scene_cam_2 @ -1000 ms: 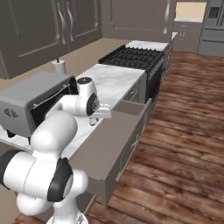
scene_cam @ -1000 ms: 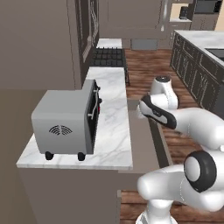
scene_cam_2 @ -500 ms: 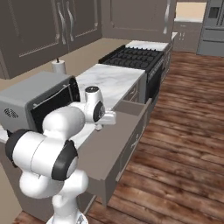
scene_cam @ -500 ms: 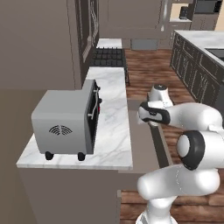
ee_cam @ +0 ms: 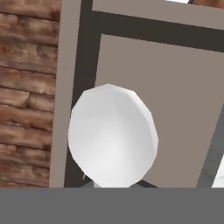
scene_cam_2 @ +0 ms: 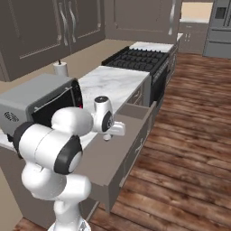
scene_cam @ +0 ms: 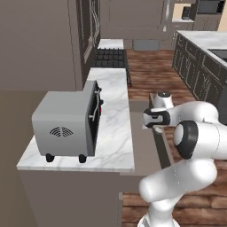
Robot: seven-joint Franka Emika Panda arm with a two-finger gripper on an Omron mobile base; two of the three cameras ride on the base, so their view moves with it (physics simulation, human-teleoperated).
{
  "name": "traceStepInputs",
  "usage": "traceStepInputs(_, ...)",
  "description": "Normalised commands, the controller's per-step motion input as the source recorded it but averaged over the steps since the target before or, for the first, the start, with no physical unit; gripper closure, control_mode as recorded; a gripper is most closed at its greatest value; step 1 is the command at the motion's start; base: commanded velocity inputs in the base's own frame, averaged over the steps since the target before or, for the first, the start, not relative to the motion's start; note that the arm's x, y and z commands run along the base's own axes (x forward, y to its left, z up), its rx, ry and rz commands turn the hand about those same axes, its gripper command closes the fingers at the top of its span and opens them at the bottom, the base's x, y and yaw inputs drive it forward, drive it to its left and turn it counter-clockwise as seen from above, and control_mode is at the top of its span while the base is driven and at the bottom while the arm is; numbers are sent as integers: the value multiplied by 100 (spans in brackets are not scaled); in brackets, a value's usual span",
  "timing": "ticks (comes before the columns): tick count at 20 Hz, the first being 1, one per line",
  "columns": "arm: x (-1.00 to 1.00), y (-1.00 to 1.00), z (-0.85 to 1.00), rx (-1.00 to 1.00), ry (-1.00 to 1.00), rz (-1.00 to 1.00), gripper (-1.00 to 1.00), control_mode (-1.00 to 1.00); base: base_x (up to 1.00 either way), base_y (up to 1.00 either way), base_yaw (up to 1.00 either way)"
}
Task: Organize the utensils by type. Pick up the wooden spoons from the counter and place them in the open cabinet. Then pick up the metallic utensils from the counter and place them in the open drawer.
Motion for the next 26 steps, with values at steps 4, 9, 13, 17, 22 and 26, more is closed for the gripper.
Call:
traceStepInputs(4, 27, 0, -53, 0, 0, -21, 100, -100, 0, 0, 0)
traceStepInputs(9, 12, -4, -60, 0, 0, -21, 100, -100, 0, 0, 0)
traceStepInputs(13, 12, -17, -56, 0, 0, -12, 100, -100, 0, 0, 0)
traceStepInputs(17, 24, -10, -48, 0, 0, -5, 100, -100, 0, 0, 0)
traceStepInputs(22, 22, -7, -42, 0, 0, 0, 100, -100, 0, 0, 0)
traceStepInputs(26, 13, -10, -44, 0, 0, 0, 100, -100, 0, 0, 0)
